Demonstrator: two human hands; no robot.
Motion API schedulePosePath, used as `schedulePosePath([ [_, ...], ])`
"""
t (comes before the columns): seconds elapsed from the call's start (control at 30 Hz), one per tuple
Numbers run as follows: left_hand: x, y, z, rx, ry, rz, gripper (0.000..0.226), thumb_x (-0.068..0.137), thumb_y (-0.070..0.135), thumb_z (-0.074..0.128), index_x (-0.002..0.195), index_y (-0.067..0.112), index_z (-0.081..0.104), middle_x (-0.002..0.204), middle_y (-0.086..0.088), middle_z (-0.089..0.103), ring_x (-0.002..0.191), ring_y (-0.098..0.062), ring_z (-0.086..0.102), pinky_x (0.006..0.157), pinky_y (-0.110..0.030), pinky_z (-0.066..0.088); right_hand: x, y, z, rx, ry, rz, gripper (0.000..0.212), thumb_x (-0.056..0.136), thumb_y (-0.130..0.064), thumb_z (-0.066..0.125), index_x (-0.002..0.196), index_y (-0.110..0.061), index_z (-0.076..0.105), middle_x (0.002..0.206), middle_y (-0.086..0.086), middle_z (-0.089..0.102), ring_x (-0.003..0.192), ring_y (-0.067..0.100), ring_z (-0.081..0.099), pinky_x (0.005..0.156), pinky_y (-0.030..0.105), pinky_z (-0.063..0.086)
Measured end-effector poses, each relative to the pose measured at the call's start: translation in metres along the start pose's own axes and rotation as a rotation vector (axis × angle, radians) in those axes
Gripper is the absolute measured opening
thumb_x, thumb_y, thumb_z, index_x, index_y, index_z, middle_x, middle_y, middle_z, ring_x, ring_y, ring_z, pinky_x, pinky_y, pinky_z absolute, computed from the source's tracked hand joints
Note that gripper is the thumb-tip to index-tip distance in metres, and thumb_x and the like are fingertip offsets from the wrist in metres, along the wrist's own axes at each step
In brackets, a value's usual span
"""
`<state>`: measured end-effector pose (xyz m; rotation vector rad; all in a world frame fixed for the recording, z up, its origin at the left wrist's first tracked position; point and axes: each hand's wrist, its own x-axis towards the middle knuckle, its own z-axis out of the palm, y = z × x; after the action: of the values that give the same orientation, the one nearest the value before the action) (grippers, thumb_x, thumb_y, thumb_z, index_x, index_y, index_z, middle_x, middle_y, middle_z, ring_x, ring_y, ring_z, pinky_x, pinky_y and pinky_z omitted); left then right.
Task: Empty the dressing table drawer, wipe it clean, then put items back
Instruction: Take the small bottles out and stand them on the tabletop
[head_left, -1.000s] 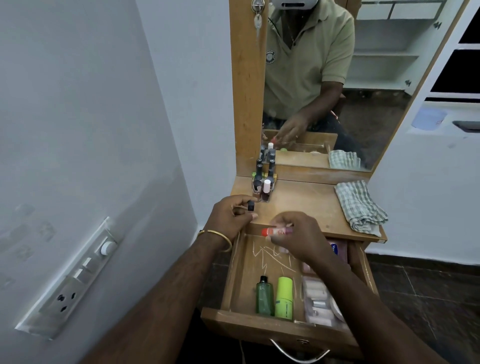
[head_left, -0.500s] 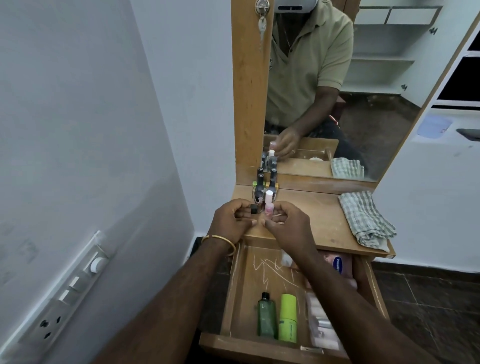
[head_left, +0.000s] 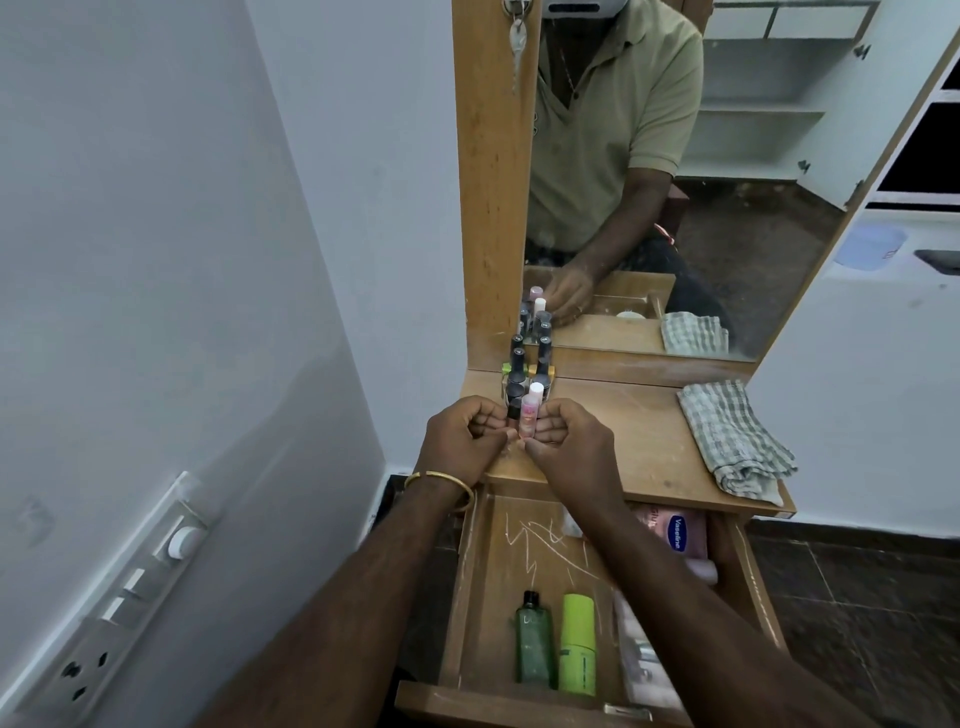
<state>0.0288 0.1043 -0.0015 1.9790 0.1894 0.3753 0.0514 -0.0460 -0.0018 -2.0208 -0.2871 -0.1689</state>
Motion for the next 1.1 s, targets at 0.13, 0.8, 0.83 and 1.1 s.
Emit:
schedulePosePath([
  [0.13, -0.002, 0.003, 0.002, 0.026, 0.023, -0.016, 0.02, 0.073, 0.009, 0.083, 0.086, 0.016, 0.07, 0.078, 0.005, 0.07, 0.072, -0.004, 0.065, 0.068, -0.011, 0.052, 0.0, 0.0, 0.001, 0.017, 0.022, 0.01, 0.031, 0.073, -0.005, 0.084, 0.094, -0.017, 0.065, 0.081, -0.005, 0.068, 0.075, 0.006, 0.067, 0.069, 0.027, 0.059],
  [0.8, -0.034, 0.016, -0.013, 0.1, 0.153, 0.004, 0.016, 0.076, 0.022, 0.082, 0.078, 0.013, 0.069, 0.072, 0.006, 0.066, 0.063, 0.002, 0.056, 0.059, -0.006, 0.044, -0.062, -0.001, -0.019, -0.176, -0.127, 0.105, 0.023, 0.073, -0.028, 0.082, 0.082, -0.027, 0.06, 0.077, -0.007, 0.063, 0.07, 0.009, 0.061, 0.066, 0.033, 0.054],
  [0.83, -0.04, 0.016, -0.013, 0.097, 0.162, 0.015, 0.016, 0.077, 0.023, 0.081, 0.076, 0.013, 0.068, 0.07, 0.007, 0.065, 0.063, 0.003, 0.056, 0.058, -0.006, 0.044, -0.072, 0.0, -0.018, -0.267, -0.228, 0.145, 0.023, 0.074, -0.034, 0.08, 0.084, -0.028, 0.06, 0.078, -0.008, 0.064, 0.071, 0.008, 0.061, 0.068, 0.035, 0.056],
  [1.1, -0.081, 0.015, -0.006, 0.114, 0.081, -0.023, 0.016, 0.081, 0.029, 0.077, 0.076, 0.018, 0.067, 0.069, 0.008, 0.066, 0.066, -0.005, 0.059, 0.06, -0.013, 0.05, -0.113, 0.0, 0.003, -0.931, -0.603, 0.193, 0.053, 0.08, -0.058, 0.07, 0.112, -0.017, 0.062, 0.105, 0.0, 0.064, 0.092, 0.02, 0.06, 0.075, 0.033, 0.045],
])
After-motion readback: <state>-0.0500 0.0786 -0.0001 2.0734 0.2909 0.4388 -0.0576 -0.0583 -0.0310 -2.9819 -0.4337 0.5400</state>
